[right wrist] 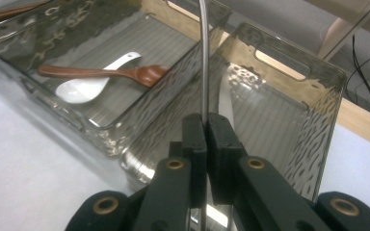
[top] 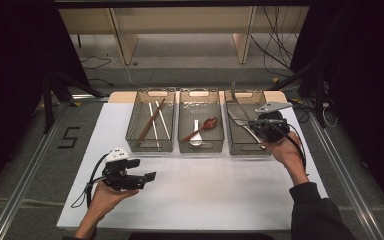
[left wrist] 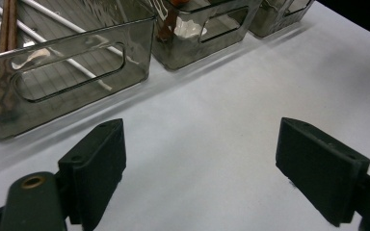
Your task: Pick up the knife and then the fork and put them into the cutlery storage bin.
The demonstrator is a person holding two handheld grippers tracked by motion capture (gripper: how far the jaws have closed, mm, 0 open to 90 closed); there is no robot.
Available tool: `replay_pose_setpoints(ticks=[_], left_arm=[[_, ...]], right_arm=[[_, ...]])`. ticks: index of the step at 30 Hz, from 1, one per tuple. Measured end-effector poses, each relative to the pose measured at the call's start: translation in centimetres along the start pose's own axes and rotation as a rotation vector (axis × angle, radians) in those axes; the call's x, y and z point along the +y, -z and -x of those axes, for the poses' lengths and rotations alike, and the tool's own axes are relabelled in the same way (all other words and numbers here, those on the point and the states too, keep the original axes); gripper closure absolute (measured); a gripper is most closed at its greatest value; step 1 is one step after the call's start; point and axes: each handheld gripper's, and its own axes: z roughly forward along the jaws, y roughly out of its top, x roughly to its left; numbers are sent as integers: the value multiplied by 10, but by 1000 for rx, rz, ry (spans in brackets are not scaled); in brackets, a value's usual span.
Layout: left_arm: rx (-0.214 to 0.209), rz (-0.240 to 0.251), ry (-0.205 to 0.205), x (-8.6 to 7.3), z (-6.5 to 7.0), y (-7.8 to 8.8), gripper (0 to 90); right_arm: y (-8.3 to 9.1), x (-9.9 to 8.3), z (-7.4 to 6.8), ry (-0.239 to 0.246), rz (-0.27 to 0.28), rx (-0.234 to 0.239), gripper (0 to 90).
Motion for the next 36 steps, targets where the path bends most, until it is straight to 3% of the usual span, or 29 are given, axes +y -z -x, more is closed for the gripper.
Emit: replay_pose_setpoints(ticks=[9, 15, 36], left_arm=[[-2, 21, -11, -4, 2, -1, 172], [3, 10, -24, -7, 3, -2, 169], [1, 33, -16, -9, 2, -1, 165]], right_arm=[[-19, 4, 13, -64, -44, -3, 875], [-35, 0, 20, -96, -97, -12, 875], [-56, -14, 26, -127, -178, -12, 873]])
